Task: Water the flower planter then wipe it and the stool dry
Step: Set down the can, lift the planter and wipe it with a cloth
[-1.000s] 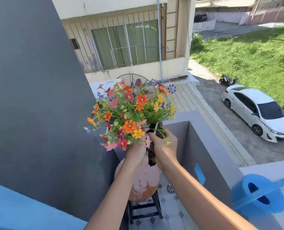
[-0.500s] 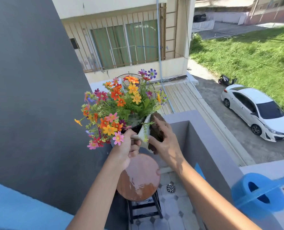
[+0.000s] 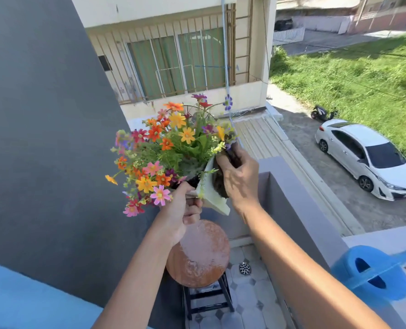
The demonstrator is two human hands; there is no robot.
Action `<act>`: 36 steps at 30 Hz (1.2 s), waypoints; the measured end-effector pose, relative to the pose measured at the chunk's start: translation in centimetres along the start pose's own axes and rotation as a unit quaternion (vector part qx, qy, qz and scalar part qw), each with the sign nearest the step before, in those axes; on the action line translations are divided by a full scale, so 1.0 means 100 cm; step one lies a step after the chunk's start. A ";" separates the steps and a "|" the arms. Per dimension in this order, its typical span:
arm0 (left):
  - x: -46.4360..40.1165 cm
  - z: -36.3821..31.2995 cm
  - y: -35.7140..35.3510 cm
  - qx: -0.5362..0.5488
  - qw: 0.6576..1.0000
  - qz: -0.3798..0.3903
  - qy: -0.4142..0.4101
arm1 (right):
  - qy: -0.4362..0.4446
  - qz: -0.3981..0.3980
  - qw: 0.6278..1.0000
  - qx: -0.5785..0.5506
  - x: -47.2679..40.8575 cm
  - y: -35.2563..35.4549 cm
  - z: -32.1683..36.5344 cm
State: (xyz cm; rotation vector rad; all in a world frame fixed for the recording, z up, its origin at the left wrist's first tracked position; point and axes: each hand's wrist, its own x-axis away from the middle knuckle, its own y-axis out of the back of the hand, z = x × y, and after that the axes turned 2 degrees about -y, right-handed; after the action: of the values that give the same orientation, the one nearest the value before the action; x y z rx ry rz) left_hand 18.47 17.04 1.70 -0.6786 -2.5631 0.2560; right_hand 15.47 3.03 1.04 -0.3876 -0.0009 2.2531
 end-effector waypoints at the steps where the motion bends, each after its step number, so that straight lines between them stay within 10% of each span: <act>1: -0.003 0.000 -0.001 0.025 1.000 -0.008 0.006 | 0.018 0.027 0.999 0.011 0.013 -0.005 -0.001; 7: -0.012 -0.004 0.012 0.030 0.999 -0.021 0.002 | 0.156 0.093 0.969 0.169 0.071 0.009 -0.044; 15: -0.009 -0.005 0.007 0.011 1.000 -0.008 -0.018 | 0.013 0.067 0.991 0.119 0.068 0.016 -0.043; 23: -0.006 -0.003 0.004 0.014 1.000 0.000 -0.014 | 0.182 0.060 0.965 0.177 0.062 0.013 -0.035; 29: -0.014 0.001 0.010 0.036 0.999 0.012 -0.001 | 0.009 0.077 0.983 0.167 0.076 0.032 -0.058; 36: -0.012 0.006 -0.007 -0.038 0.999 -0.012 -0.029 | 0.019 0.014 0.999 0.041 0.063 0.003 -0.011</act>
State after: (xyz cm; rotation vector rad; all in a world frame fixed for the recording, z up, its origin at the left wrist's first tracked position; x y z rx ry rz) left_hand 18.78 15.84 0.92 -0.6774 -2.6463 0.1746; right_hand 11.75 7.40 -1.80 -0.3886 0.1170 2.2646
